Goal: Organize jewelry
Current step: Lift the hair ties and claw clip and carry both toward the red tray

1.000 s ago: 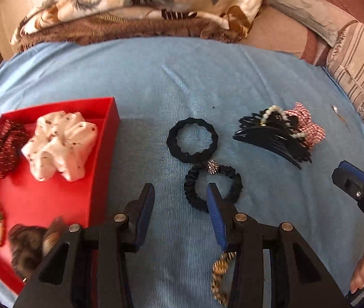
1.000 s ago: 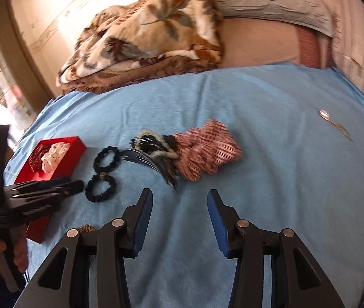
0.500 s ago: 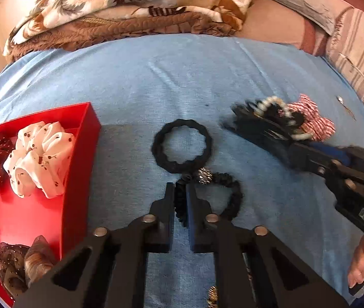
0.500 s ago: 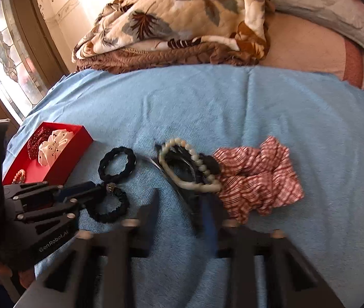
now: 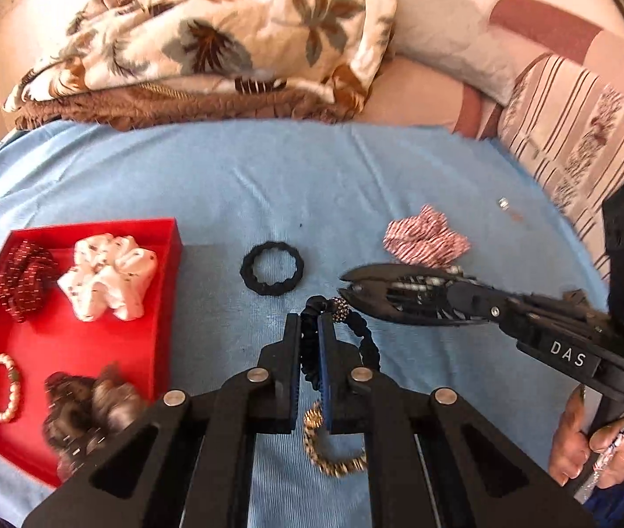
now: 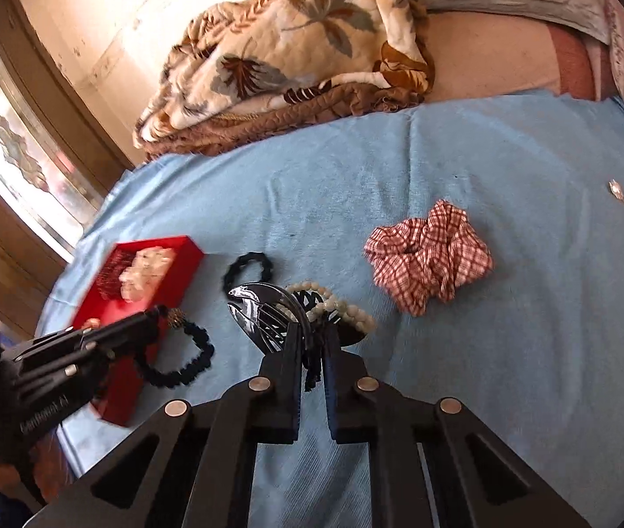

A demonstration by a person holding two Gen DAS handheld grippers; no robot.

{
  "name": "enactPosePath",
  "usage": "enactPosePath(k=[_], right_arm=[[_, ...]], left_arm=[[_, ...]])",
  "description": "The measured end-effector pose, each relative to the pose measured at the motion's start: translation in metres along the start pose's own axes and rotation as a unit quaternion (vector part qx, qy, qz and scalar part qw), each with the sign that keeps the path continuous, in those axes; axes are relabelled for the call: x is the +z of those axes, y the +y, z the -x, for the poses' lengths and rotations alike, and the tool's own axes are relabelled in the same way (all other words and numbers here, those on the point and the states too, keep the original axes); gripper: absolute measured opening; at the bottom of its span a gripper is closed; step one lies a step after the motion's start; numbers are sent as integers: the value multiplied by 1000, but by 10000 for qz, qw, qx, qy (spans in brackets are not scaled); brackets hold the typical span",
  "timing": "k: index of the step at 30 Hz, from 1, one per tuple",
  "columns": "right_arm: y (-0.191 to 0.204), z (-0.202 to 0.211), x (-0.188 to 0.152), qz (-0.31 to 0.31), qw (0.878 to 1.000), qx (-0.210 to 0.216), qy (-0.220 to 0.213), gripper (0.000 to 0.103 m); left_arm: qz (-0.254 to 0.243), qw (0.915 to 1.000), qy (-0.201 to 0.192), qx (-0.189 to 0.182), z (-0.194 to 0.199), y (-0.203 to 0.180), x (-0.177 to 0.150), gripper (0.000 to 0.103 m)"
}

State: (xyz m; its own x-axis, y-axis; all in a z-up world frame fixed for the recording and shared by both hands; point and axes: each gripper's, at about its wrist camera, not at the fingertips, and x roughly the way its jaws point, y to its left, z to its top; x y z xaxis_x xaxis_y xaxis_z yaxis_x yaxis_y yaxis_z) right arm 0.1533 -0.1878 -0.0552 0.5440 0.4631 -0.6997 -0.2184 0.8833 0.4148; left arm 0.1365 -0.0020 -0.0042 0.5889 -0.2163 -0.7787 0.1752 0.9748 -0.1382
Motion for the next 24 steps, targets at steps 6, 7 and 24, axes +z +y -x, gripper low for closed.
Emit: enactPosePath(k=[6, 7, 24], right_arm=[[-48, 38, -21, -1704, 9734, 1527, -132, 10], [-58, 39, -28, -1987, 9676, 1557, -87, 10], [-92, 106, -40, -759, 9859, -1381, -557, 57]], left_arm=[[168, 9994, -226, -223, 41, 6, -4, 7], [186, 9993, -229, -247, 43, 7, -4, 7], [295, 9991, -186, -259, 56, 9, -23, 7]])
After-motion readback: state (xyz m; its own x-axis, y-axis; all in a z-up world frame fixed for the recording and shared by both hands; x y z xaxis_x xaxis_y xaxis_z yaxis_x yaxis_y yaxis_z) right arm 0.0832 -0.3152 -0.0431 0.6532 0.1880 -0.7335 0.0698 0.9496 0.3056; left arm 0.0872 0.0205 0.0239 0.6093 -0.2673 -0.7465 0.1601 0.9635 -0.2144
